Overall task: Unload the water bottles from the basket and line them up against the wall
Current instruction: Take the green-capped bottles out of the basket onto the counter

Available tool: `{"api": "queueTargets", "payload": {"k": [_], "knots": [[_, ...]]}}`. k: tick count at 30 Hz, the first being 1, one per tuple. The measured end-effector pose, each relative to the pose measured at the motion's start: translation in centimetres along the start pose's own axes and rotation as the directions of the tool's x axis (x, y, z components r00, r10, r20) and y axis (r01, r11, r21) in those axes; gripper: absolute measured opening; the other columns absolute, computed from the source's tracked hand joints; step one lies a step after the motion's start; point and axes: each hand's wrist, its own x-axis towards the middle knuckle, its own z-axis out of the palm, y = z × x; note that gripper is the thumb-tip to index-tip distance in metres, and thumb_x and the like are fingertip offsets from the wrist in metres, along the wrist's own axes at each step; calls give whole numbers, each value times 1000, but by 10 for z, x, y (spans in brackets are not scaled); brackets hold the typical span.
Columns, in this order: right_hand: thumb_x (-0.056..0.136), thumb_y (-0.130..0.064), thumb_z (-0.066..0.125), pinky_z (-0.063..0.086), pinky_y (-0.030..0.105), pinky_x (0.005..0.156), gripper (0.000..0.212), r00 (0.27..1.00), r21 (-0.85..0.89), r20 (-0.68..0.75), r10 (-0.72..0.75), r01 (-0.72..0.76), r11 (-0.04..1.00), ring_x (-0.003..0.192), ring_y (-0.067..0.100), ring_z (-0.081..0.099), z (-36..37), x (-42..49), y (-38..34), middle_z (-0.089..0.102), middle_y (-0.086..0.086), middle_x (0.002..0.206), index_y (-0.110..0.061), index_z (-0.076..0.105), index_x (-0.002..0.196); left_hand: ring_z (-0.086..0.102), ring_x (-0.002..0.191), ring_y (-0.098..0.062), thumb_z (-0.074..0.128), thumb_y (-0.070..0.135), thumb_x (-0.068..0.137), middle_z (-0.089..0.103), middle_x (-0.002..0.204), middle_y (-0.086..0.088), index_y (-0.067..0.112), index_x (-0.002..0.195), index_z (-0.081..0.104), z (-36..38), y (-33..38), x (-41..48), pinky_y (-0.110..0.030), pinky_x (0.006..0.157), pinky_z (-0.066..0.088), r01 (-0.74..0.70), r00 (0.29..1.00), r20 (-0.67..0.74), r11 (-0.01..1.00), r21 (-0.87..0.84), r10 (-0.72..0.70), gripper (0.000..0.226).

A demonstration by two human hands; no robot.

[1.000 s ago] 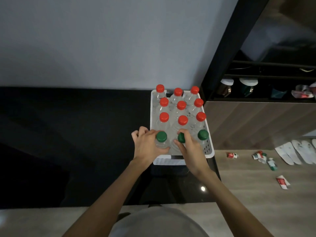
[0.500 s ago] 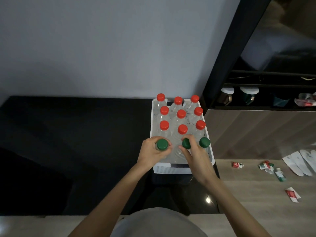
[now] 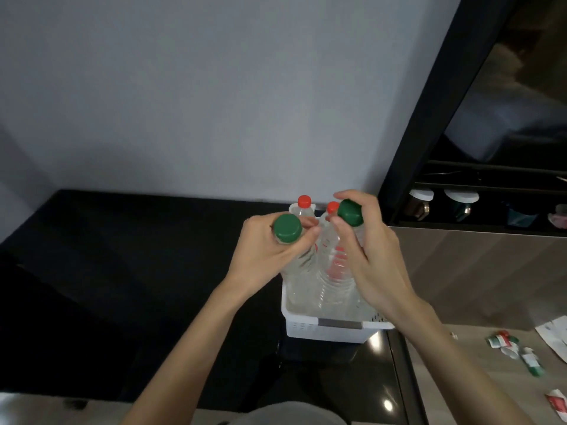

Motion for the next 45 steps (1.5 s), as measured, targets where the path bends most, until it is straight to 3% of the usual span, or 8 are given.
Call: {"api": "queueTargets", "payload": {"k": [5,8,15,20,24,37,42,45], "knots": [[98,-39,41,48,24,67,26,998,-17,4,-64,64,998,75,7,60,30,18,-23,61,-9,92,-33,41,123,71,83,-1,76,21,79,77,84,11,19,87,78,-51,26,0,-17,78,55,-11,994,-106,999,41,15,8],[98,-39,42,52,31,66,26,996,-1,58,-74,74,997,76,8,63,65,25,-34,62,-9,91,-33,42,124,71,83,-2,76,23,80,76,83,10,17,87,78,-87,14,-6,-22,80,56,43,988,-151,997,68,-32,10],[96,-36,48,44,16,67,28,977,36,211,30,-38,999,78,4,63,166,25,-42,63,-10,91,-30,48,124,72,83,-5,76,26,78,76,85,7,16,91,77,-173,-56,-34,-35,81,58,179,973,-170,975,132,-155,16],[94,-33,52,53,20,84,29,957,78,260,131,-156,985,98,2,64,246,22,-32,65,-7,105,-31,49,123,71,89,-2,77,25,77,76,91,9,17,93,77,-226,-113,-52,-32,85,57,268,947,-213,958,105,-241,19],[95,-27,55,51,18,83,26,932,51,310,190,-216,975,98,1,63,295,17,-26,64,-7,109,-31,50,120,70,93,-1,77,23,77,75,95,9,16,95,77,-257,-152,-61,-33,89,56,329,929,-214,938,106,-302,19],[97,-18,54,49,20,80,21,876,15,417,244,-275,961,97,9,60,346,-7,-18,57,-16,105,-28,53,115,70,93,-2,81,18,73,74,95,11,25,89,75,-276,-211,-86,-35,90,56,374,925,-111,923,92,-364,18],[95,-19,57,49,21,82,21,875,9,406,264,-292,956,99,7,60,346,-5,-19,58,-16,105,-29,54,114,63,103,6,79,22,77,70,109,15,30,117,64,-285,-208,-79,-32,99,51,438,887,86,887,145,-453,43],[95,-23,57,49,21,87,26,868,-35,415,273,-284,958,103,2,58,344,-4,-19,58,-17,109,-36,53,117,59,108,6,78,27,78,65,118,15,37,134,49,-286,-201,-80,-28,100,48,458,870,77,856,242,-487,64]]}}
